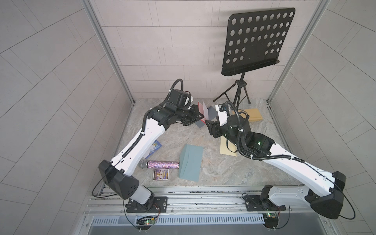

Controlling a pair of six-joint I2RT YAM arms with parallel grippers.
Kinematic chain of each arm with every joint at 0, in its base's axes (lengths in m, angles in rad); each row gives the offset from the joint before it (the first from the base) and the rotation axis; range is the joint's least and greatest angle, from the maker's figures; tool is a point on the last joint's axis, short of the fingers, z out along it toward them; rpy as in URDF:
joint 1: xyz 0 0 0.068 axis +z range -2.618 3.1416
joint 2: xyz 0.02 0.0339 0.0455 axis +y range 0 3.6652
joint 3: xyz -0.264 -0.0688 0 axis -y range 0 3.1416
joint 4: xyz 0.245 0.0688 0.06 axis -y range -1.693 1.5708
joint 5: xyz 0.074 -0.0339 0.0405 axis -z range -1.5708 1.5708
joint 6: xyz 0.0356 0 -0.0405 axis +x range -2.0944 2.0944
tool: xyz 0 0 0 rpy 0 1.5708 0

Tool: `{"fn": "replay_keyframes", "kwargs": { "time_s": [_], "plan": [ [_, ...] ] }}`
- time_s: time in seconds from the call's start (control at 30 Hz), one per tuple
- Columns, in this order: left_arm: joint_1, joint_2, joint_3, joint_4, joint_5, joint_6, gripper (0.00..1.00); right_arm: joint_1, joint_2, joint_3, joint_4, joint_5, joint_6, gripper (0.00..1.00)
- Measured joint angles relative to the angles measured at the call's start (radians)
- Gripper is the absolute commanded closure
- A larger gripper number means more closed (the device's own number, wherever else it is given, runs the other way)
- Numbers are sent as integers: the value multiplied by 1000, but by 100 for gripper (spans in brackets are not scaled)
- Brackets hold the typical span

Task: Take the letter paper out of the envelope
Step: Unfold the letter paper.

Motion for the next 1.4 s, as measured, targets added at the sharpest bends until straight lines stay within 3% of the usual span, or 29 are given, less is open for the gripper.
{"fn": "replay_keyframes", "kwargs": {
  "time_s": [0.27,0.8,1.17,1.4],
  "plan": [
    [-4,-21,-47,84,-1,-55,100,-73,5,-13,-16,-36,159,47],
    [-7,-113,-332,525,-69,-332,100,-158,12,-109,119,-167,771,47],
    [-11,-116,-386,689,-64,-477,100,-178,39,-129,190,-209,901,51],
    [-30,-122,-415,726,-63,-547,100,-212,39,-133,229,-210,957,77]
  ]
}}
